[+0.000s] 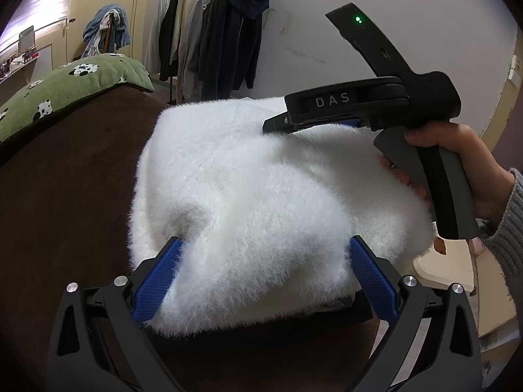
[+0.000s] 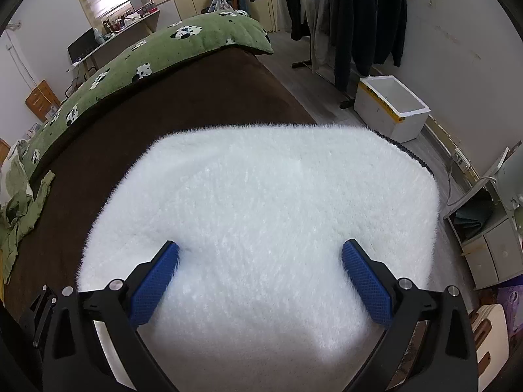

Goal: Fold large clothes
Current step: 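Lower the bundle onto the striped clothes stack and open the right tool, then withdraw the right tool from the stacked cardigan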

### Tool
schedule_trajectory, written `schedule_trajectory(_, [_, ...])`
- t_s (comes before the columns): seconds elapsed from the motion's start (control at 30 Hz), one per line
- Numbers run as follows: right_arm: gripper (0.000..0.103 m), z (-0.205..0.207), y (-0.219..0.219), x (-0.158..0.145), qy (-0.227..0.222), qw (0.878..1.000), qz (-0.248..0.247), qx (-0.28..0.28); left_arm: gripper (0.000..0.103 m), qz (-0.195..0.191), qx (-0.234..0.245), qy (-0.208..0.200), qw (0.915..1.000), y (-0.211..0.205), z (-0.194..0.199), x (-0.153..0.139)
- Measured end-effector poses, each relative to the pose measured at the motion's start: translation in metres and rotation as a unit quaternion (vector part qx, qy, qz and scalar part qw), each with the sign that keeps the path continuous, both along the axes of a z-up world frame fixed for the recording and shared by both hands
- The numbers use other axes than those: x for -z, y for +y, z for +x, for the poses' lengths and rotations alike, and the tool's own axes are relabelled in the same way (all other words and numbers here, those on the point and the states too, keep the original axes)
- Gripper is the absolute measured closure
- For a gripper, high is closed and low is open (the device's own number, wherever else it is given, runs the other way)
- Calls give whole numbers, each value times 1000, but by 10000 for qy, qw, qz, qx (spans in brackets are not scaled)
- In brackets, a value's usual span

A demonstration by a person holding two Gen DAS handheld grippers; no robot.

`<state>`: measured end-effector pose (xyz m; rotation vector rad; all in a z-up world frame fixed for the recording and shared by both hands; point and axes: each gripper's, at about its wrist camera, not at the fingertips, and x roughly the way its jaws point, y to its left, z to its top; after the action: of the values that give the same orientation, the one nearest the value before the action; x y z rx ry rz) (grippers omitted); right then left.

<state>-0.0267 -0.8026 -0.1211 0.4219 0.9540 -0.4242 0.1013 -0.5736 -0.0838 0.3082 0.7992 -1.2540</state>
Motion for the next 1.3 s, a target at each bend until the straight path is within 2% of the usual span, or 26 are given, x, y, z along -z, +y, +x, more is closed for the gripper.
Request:
schedule_trajectory(0.17, [6,-10,6,-10,-381,9993,-68,13,6,-47,16,-99,9999,6,-8,-1])
schedule_trajectory(0.27, [6,-23,9,-21,-659,9974,-177,215,6,-30,-7,-214,9998,8,-9,-6])
schedule_trajectory(0.47, [6,-56,22,-47,-1360,9882,-462,527,6,14,1,-456,9990,17,-15,-26])
schedule_trajectory(0.63, [6,-84,47,-68,-1698,9826,-572,484,6,-106,-54,-595,9982,36,-23,-52])
schedule_trajectory(0.8, [6,-115,82,-89,-1768,9782,-993,448,6,-168,-77,-826,9964,62,-37,-74])
schedule_trajectory(0.97, [6,-152,129,-101,-1774,9739,-1298,568,6,-207,-125,-862,9960,93,-50,-90])
schedule_trajectory(1.3, [6,-224,215,-92,-1610,9729,-1529,641,6,-311,-251,-957,9946,156,-82,-101])
